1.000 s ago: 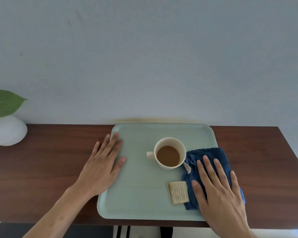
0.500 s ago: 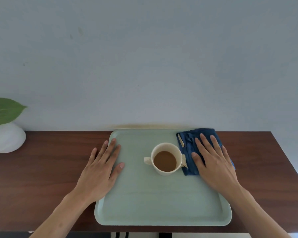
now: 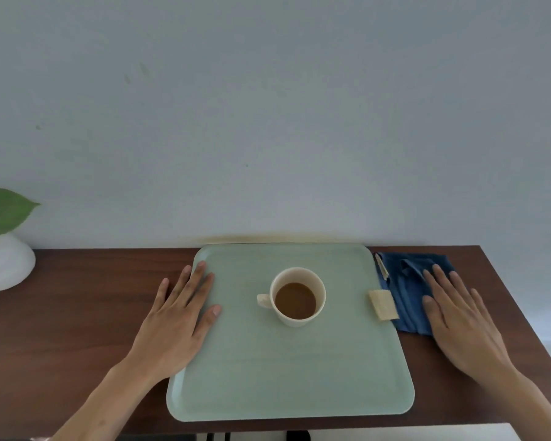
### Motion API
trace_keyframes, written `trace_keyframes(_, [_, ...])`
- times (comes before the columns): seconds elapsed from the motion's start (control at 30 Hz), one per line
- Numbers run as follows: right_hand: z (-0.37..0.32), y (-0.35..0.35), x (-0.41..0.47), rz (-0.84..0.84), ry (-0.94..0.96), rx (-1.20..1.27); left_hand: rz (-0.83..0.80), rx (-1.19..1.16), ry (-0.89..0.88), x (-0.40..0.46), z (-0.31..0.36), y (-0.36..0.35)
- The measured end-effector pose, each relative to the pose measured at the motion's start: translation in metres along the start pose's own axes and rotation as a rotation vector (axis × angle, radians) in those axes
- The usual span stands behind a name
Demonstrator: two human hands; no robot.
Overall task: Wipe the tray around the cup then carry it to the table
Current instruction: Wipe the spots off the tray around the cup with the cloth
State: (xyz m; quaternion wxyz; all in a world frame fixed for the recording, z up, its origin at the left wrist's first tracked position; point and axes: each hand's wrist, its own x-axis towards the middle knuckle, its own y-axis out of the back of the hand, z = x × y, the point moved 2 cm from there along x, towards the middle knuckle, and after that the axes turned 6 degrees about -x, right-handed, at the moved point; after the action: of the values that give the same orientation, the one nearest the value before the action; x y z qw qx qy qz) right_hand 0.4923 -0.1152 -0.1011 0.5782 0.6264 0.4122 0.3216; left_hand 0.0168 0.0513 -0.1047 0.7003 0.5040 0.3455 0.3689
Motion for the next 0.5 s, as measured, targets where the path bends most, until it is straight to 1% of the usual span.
trace_keyframes(0.17, [0.038, 0.006, 0.006, 0.014, -0.057, -0.031, 0.005, -0.021, -0.005, 0.001, 0.001, 0.0])
trace_keyframes(0.27, [0.039, 0.01, 0.005, 0.017, -0.072, -0.014, 0.026, -0.011, -0.004, -0.006, 0.005, 0.007])
trace_keyframes(0.33, [0.027, 0.015, -0.003, 0.115, -0.061, 0.017, 0.092, 0.011, 0.021, -0.017, 0.008, 0.012])
trace_keyframes(0.43, [-0.013, 0.024, -0.029, 0.334, 0.049, 0.079, 0.222, 0.009, 0.124, -0.038, 0.013, 0.018])
trace_keyframes(0.47, [-0.029, 0.025, -0.038, 0.35, 0.077, 0.082, 0.251, 0.024, 0.143, -0.045, 0.014, 0.017])
trace_keyframes(0.5, [-0.044, 0.024, -0.047, 0.331, 0.099, 0.084, 0.26, 0.045, 0.158, -0.051, 0.016, 0.015])
